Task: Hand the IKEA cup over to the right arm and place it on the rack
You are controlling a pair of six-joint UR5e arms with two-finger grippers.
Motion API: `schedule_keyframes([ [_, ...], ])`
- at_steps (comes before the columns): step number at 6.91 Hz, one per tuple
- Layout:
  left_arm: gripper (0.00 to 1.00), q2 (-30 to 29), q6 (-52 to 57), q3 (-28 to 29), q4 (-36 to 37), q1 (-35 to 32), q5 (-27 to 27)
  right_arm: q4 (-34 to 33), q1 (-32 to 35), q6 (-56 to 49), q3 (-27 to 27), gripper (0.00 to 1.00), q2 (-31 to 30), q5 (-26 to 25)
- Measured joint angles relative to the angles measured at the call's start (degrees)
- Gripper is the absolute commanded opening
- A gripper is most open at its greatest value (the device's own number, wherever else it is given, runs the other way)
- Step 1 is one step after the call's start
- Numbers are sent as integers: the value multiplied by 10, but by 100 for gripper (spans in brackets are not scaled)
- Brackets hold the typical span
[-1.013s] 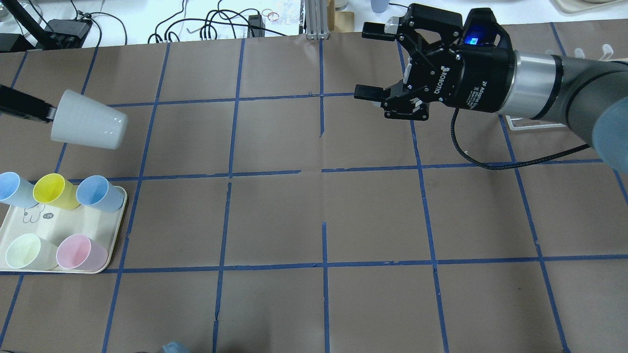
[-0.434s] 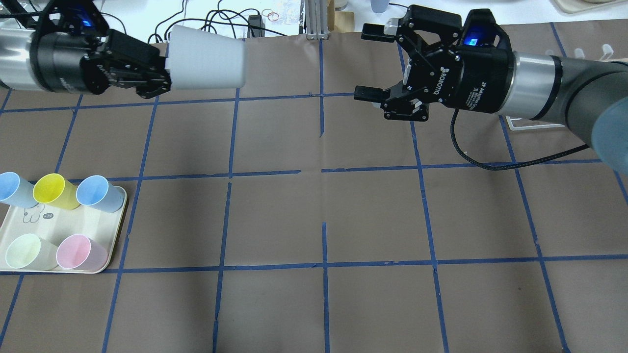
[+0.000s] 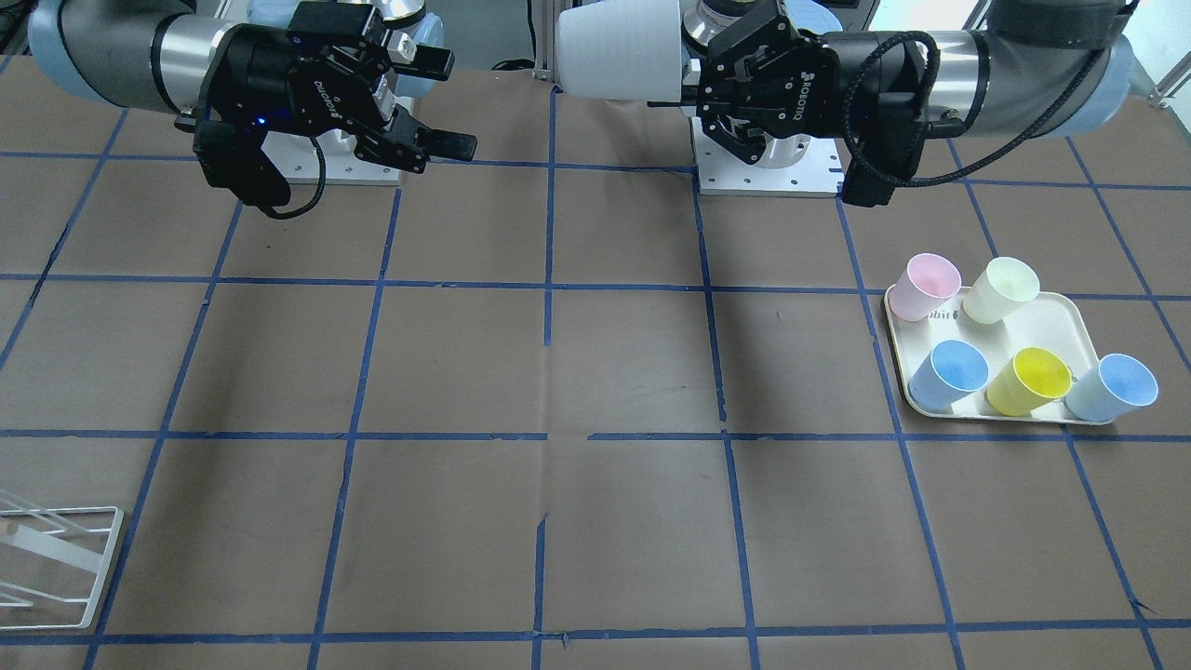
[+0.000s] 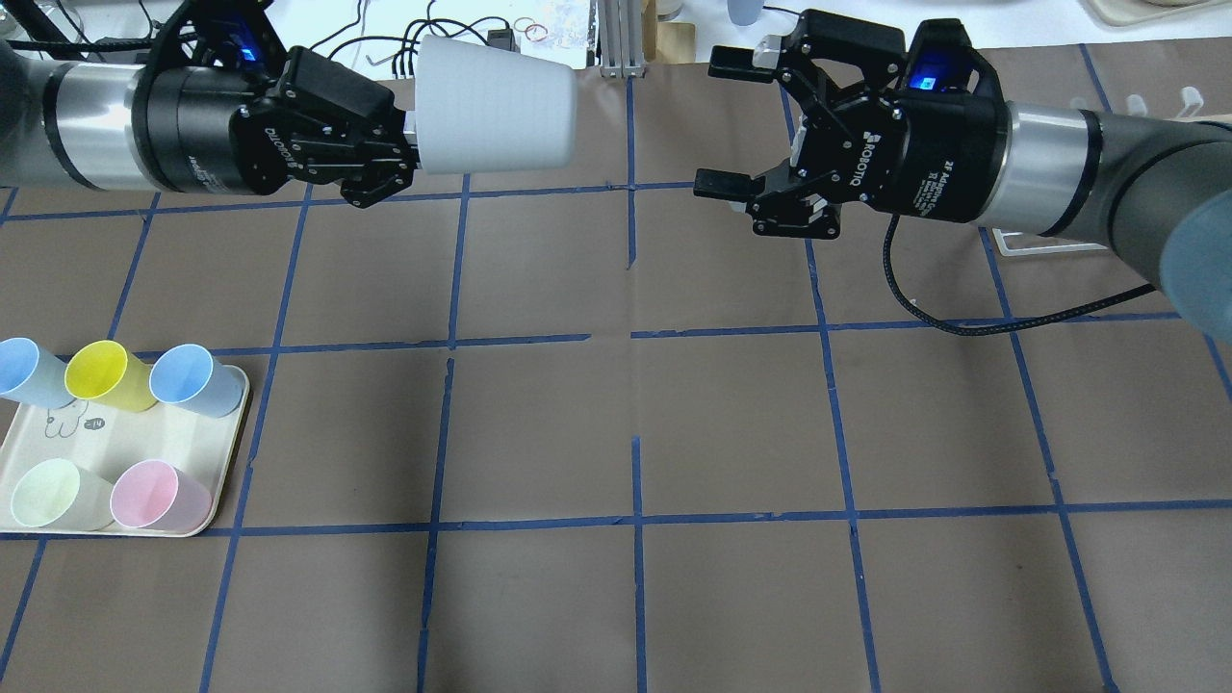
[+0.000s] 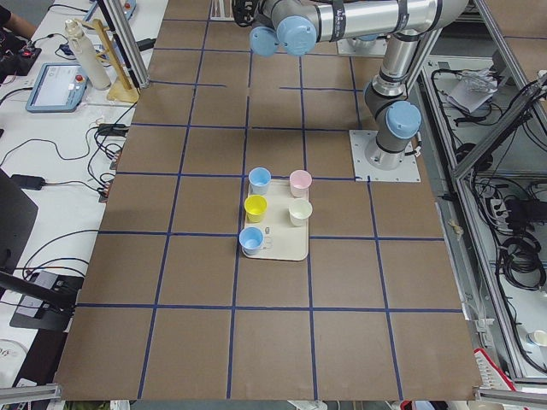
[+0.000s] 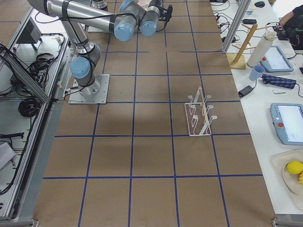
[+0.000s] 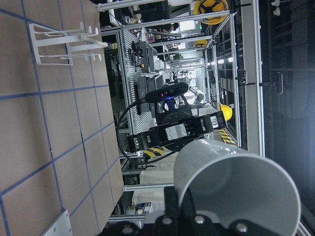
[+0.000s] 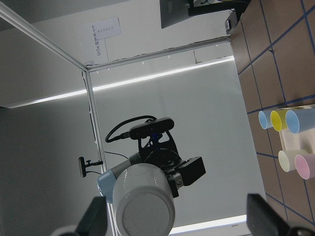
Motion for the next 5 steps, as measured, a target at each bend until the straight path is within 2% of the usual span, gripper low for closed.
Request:
schedule_keyframes([
  [3, 0, 10, 1, -55, 31, -28, -36, 4, 4, 40, -2, 100, -12, 5],
  [5, 0, 9, 1, -63, 48, -50, -63, 9, 10, 44, 1, 100, -16, 4],
])
